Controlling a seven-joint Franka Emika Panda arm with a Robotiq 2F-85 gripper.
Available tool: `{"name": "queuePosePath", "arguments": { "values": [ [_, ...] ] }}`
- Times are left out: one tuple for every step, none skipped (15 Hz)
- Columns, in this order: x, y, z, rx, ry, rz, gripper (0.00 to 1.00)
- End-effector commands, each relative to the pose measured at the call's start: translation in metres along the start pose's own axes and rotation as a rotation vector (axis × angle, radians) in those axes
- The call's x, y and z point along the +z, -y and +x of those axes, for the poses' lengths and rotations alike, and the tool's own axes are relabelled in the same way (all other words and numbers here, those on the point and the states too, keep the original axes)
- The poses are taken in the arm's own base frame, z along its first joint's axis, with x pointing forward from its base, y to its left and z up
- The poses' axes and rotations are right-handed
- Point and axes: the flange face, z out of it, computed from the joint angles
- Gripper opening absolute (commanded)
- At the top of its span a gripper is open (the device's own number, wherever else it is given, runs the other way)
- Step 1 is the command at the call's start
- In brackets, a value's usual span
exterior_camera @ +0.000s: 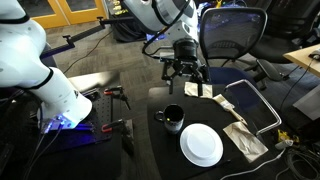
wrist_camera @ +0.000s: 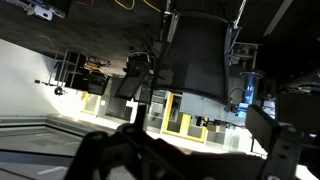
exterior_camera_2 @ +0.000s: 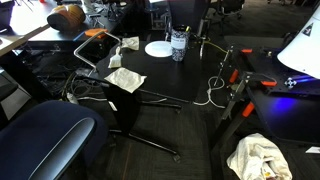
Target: Remove the marker from the cup and put it on the table, then move the cup to the right and put the marker in the cup
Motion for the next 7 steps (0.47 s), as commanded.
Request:
{"name": "queuePosePath", "arguments": {
  "values": [
    [-0.003,-0.019,0.030,-0.039,0.034,-0.004,1.00],
    [-0.004,-0.021,0.035,-0.046,0.036,-0.004,1.00],
    [-0.003,-0.007,0.024,-0.025,0.016,0.002,1.00],
    [-0.004,-0.008,0.027,-0.023,0.018,0.005,1.00],
    [-0.005,-0.008,0.027,-0.024,0.018,0.005,1.00],
    [-0.004,-0.008,0.025,-0.027,0.017,0.004,1.00],
    [-0.003,-0.007,0.023,-0.030,0.016,0.002,1.00]
  ]
}}
